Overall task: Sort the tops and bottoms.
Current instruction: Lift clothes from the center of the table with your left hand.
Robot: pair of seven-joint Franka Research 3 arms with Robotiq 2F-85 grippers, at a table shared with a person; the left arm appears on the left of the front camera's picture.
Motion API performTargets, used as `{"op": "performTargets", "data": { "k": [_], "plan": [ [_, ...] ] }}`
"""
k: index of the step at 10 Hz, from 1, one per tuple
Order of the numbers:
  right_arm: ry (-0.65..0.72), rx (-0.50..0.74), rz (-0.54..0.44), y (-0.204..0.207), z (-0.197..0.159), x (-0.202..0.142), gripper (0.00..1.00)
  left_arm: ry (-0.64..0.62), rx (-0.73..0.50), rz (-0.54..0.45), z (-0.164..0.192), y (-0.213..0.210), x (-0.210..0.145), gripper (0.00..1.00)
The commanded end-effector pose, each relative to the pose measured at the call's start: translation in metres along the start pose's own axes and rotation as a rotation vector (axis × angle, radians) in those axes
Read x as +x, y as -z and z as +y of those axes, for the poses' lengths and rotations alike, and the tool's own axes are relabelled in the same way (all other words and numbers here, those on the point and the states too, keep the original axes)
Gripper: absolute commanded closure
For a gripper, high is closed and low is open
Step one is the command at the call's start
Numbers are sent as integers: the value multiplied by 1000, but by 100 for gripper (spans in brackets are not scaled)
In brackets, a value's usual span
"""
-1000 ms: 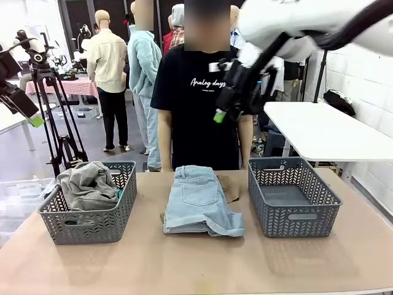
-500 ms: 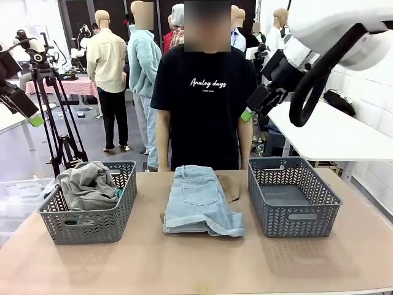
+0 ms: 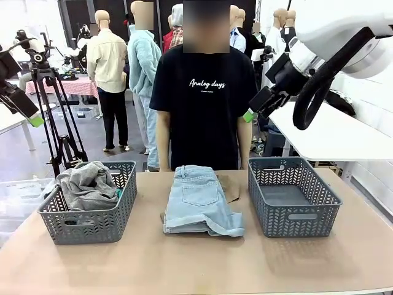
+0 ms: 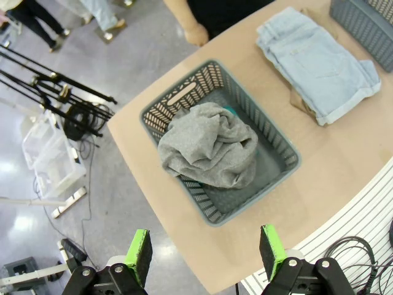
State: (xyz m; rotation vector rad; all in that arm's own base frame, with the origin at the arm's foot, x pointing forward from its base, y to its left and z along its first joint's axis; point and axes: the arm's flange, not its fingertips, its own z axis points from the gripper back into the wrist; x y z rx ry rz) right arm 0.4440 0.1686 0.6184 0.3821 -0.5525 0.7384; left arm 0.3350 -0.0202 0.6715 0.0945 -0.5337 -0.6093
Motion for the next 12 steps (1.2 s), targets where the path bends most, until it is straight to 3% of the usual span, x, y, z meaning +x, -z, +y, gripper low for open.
{"op": "performTargets", "data": {
  "k": [1,3,5,8,10,12],
  "plan": [
    [-16,-24,4,-9,6,0,0,7,4,3,1,-1,-1,9],
    [-16,-24,4,-9,6,0,0,0,0,0,0,0,0,9],
    [-16,-24,4,-9,6,0,0,107,-95,-58,-32,45,42,9],
    [-16,-24,4,-9,6,0,0,312,-275,-25,-94,118,107,9],
    [-16,-24,4,-9,6,0,0,336,-376,-28,-123,165,126,9],
    [-16,-24,4,-9,6,0,0,368,-387,0,-141,206,136,9]
  ]
}}
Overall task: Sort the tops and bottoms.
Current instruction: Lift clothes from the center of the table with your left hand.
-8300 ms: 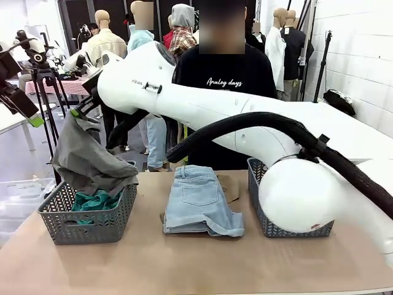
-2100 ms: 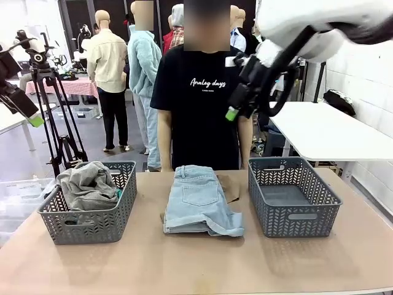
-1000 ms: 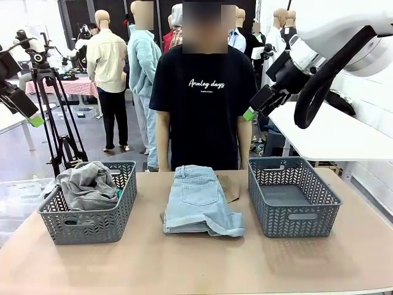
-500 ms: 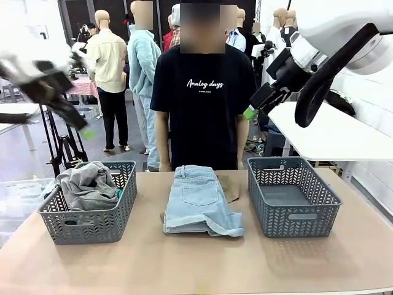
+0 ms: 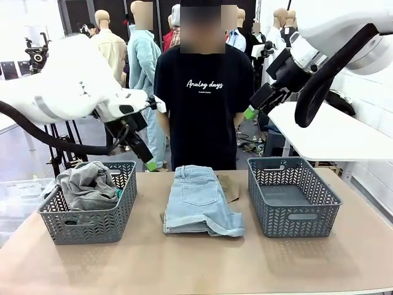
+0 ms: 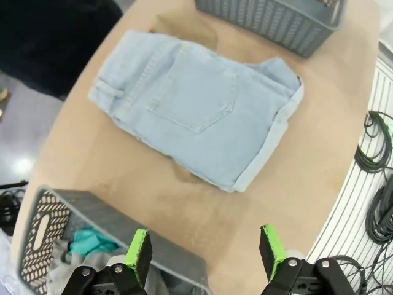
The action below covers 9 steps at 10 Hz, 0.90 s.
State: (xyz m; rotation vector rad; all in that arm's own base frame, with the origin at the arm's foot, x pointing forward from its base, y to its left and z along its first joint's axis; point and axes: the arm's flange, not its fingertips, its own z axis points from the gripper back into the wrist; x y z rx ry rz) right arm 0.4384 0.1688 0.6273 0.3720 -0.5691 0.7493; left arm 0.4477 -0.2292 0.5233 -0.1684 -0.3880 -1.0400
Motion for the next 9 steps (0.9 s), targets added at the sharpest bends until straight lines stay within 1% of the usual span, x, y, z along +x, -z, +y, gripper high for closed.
{"op": "performTargets", "data": {
  "k": [1,2,3,4,6,7,8,9],
  "plan": [
    [1,-14,14,0,0,-2,0,24,-17,3,15,25,5,9],
    [1,-14,14,0,0,-2,0,1,-97,34,21,46,5,9],
    [1,-14,14,0,0,-2,0,-15,-103,60,23,44,3,9],
    [1,-14,14,0,0,-2,0,-2,-37,36,9,39,2,9],
    [1,-14,14,0,0,-2,0,-2,-37,36,9,39,2,9],
    [1,-14,14,0,0,-2,0,-12,-55,54,12,51,3,9],
    [1,-14,14,0,0,-2,0,10,-6,2,9,43,9,9],
    [1,-14,14,0,0,-2,0,32,-1,-41,11,58,19,9]
  ]
}}
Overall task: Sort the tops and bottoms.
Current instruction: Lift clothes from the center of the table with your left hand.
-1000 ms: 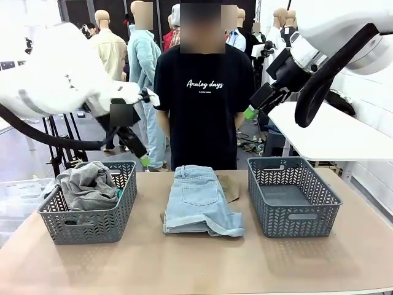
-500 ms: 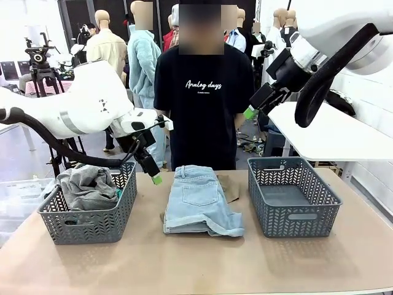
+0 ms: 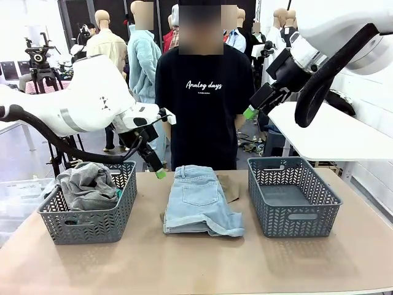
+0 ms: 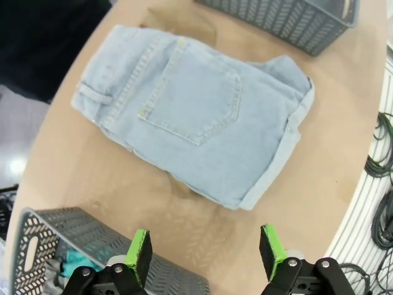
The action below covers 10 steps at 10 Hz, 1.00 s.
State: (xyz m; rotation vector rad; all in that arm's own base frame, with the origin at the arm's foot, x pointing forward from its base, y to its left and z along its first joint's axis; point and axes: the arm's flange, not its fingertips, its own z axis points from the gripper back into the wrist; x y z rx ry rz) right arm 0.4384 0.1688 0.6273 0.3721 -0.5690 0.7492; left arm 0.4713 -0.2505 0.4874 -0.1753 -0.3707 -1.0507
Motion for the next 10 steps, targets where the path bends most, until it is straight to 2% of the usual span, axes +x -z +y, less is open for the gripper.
{"op": "performTargets", "data": {
  "k": [1,2,3,6,10],
  "plan": [
    [0,-14,14,0,0,-2,0,53,-7,-60,8,38,19,9],
    [0,-14,14,0,0,-2,0,91,-47,-53,11,64,39,9],
    [0,-14,14,0,0,-2,0,117,-32,-3,13,85,50,9],
    [0,-14,14,0,0,-2,0,90,-38,43,26,141,70,9],
    [0,-14,14,0,0,-2,0,85,-33,126,41,187,86,9]
  ]
}}
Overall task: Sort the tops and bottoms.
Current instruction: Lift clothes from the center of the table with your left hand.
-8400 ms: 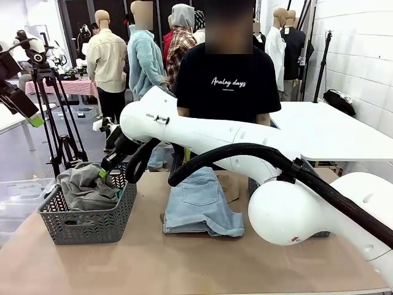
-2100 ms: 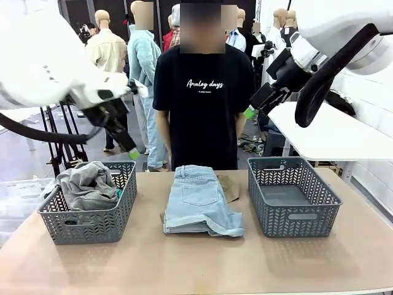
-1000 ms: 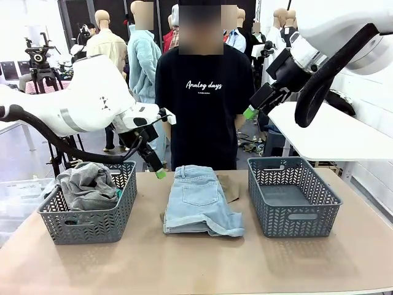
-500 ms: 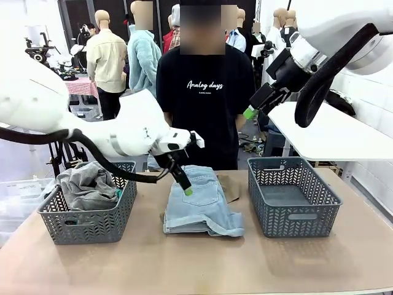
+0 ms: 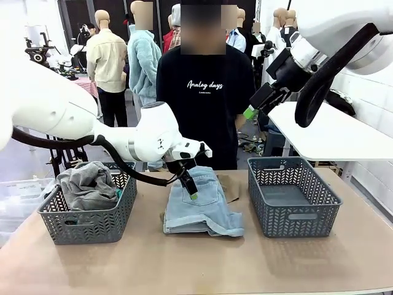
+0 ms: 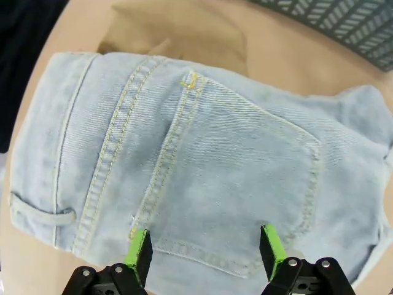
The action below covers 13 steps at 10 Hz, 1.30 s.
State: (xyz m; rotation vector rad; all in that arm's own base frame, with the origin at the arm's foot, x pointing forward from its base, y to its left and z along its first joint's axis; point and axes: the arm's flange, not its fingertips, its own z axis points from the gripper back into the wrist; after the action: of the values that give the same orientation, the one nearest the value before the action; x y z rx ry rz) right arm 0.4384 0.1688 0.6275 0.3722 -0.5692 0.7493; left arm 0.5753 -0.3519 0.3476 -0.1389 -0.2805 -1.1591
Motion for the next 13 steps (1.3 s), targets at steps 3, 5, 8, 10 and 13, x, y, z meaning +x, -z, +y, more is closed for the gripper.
{"op": "performTargets", "data": {
  "k": [3,5,8,10,13],
  "plan": [
    [1,-14,14,0,0,-2,0,-14,19,66,8,13,10,9],
    [1,-14,14,0,0,-2,0,-26,13,59,8,14,12,9],
    [1,-14,14,0,0,-2,0,-7,-27,45,3,12,16,19],
    [1,-14,14,0,0,-2,0,-16,-34,54,-2,11,17,57],
    [1,-14,14,0,0,-2,0,-38,-40,73,-1,15,11,100]
  ]
}}
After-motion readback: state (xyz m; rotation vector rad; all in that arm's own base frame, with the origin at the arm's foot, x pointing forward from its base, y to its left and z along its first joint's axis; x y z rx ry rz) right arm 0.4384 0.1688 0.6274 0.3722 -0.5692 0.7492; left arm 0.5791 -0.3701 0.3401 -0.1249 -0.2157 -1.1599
